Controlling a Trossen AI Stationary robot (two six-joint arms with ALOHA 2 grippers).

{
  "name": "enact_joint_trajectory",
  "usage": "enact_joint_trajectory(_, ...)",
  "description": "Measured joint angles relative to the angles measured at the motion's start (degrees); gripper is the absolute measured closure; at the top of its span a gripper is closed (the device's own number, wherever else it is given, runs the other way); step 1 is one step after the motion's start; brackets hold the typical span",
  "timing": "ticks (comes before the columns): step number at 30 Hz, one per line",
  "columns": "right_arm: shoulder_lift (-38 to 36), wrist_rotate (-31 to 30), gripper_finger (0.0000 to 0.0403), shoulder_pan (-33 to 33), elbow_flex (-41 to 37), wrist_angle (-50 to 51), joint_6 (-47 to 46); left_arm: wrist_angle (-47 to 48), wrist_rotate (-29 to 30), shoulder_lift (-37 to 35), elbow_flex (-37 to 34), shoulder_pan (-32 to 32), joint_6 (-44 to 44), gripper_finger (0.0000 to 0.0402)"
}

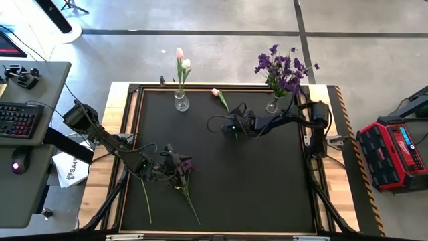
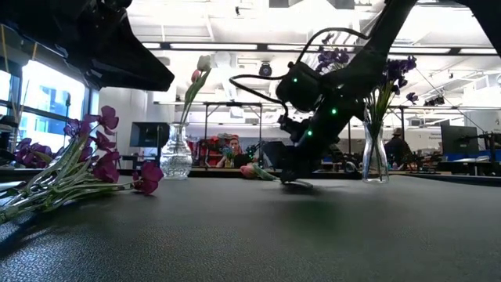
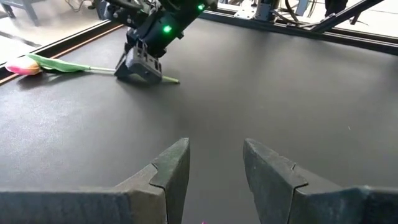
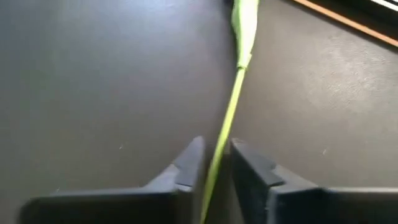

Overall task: Sort flowers into vase by color
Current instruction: Put the pink tulip into the left transparent vase

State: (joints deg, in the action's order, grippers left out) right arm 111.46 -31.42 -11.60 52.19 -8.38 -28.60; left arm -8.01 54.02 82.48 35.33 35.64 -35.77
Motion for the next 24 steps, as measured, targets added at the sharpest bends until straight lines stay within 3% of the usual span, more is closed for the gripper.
enact_joint_trajectory(3, -0.59, -0.05, 0.0392, 1.44, 0.06, 2.87, -1.05, 0.00, -0.02, 0.00, 0.00, 0.02, -0.01, 0.0264)
enact_joint_trajectory(9, -4.18, -1.13, 0.0399, 8.05, -1.40, 12.48, -4.69, 0.34, -0.03, 0.00, 0.00, 0.02, -0.03, 0.0264)
enact_joint_trajectory(14, -10.32, 0.03, 0.0401, 16.90, -7.92, 12.00, -10.21, 0.40, -0.84, 0.00, 0.00, 0.02, -0.63, 0.0264)
enact_joint_trajectory(19, -16.83, -5.70, 0.0402, 26.66, -18.52, -3.21, -16.17, 0.12, -4.01, 0.21, 0.00, 0.02, -0.32, 0.0264)
enact_joint_trajectory(24, -17.94, -15.67, 0.0402, 35.16, -27.94, -31.59, -13.08, -5.84, -4.59, 3.65, 0.00, -0.38, 5.29, 0.0264)
